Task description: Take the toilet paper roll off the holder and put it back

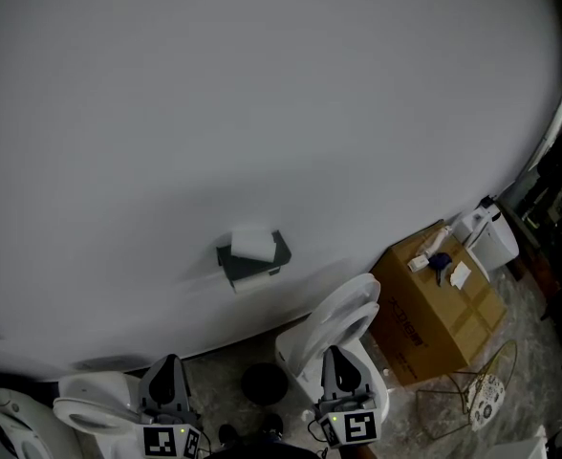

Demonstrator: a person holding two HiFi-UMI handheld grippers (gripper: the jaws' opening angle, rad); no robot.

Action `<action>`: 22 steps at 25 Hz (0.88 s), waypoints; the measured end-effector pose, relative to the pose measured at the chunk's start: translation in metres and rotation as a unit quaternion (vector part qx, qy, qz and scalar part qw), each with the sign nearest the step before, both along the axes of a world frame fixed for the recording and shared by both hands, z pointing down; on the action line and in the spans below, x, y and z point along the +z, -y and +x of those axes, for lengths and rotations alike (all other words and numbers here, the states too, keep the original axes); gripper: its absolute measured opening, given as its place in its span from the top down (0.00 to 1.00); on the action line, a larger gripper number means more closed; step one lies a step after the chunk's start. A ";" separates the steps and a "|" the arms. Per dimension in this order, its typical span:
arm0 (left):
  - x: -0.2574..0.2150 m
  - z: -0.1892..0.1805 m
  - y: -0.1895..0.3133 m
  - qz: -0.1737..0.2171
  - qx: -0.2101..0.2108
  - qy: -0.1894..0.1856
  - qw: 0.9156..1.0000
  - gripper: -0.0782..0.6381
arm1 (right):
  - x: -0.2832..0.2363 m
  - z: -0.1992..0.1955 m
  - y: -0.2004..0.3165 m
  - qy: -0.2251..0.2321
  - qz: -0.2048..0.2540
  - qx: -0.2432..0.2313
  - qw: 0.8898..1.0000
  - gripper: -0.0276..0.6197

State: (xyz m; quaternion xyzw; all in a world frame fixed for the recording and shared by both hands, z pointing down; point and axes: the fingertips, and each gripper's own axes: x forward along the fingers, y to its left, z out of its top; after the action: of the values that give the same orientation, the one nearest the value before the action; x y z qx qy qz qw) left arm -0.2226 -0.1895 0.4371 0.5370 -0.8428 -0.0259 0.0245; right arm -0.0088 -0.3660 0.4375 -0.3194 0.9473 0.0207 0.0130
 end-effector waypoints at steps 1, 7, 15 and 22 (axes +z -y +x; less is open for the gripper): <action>0.000 0.000 0.000 0.001 0.000 0.000 1.000 0.89 | -0.003 0.001 0.002 0.004 0.004 0.006 1.000 0.96; -0.013 -0.004 -0.004 0.020 -0.018 0.021 0.999 0.89 | -0.012 0.002 0.009 0.016 0.009 0.015 1.000 0.96; -0.010 -0.010 -0.012 0.024 -0.026 0.023 0.999 0.89 | -0.009 0.000 0.007 0.020 0.019 0.012 1.000 0.96; -0.006 -0.014 -0.022 0.022 -0.035 0.026 0.999 0.89 | -0.006 0.006 0.005 0.016 0.010 0.016 1.000 0.96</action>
State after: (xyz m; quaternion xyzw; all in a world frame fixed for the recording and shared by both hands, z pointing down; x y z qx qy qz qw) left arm -0.2369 -0.1677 0.4309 0.5082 -0.8606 -0.0313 -0.0100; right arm -0.0024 -0.3710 0.4316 -0.3347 0.9415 0.0255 0.0315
